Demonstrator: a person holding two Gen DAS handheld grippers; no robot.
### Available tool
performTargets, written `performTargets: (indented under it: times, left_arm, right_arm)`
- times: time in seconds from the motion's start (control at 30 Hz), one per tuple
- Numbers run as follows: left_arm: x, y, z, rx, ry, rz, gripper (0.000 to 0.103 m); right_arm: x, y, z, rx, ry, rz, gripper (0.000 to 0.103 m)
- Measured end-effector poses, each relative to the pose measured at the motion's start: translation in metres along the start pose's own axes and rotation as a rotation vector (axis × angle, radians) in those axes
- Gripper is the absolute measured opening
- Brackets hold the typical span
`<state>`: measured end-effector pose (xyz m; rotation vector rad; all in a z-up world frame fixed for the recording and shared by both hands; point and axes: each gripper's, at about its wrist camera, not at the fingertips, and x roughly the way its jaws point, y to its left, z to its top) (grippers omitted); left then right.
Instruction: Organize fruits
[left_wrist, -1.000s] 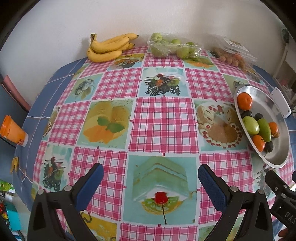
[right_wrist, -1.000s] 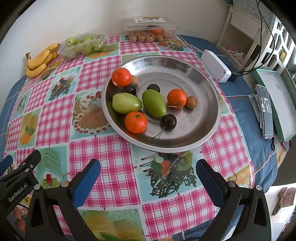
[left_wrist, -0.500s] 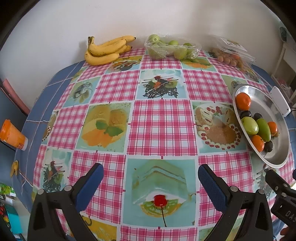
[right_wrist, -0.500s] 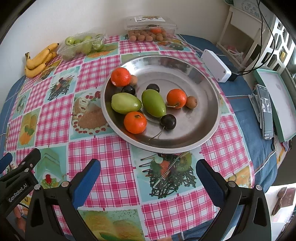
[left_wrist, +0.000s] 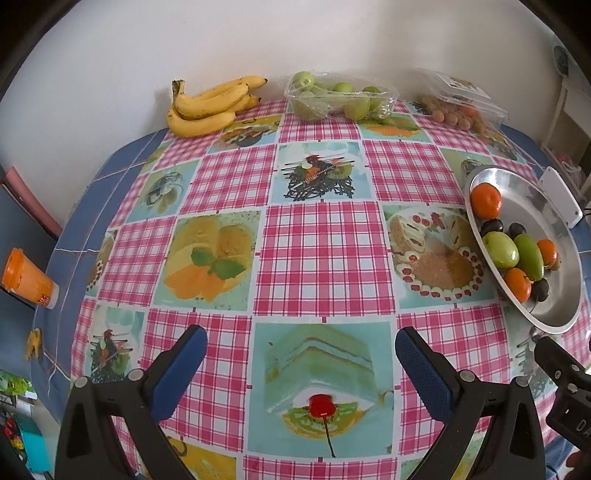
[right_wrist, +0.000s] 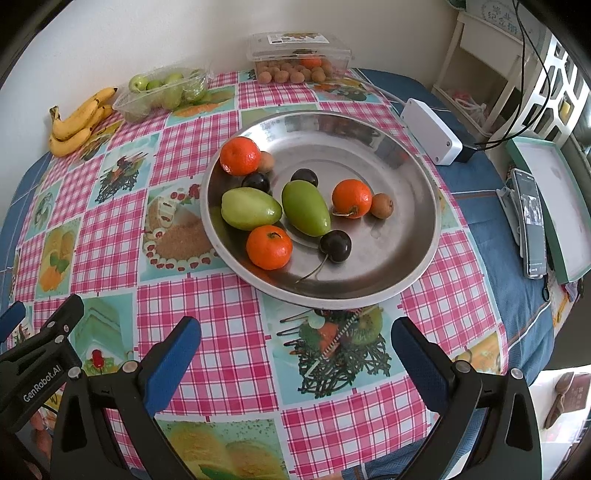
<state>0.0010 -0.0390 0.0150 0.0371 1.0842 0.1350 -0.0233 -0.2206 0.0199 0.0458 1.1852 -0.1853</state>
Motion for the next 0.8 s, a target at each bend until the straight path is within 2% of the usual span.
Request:
performTargets:
  times: [0.47,0.67,0.8]
  left_arm:
    - [0.0007,-0.0005,0.0006,0.004,-0.002,0.002,0.103]
    - [-0.0066,0.0005,0.0027,0.014,-0.045,0.021,0.103]
    - [-0.0037,0.0005,0.0021,0.013,-0.031,0.016,0.103]
  right_arm:
    - [0.0008,-0.0008,-0.0008,0.012,0.003,0.001,0.103]
    - [0.0006,-0.001,-0.0011,0.017,0.006,0.004,0.103]
    - [0.0008,-0.0012,-0.0014,0.017,0.007,0.004,0.102]
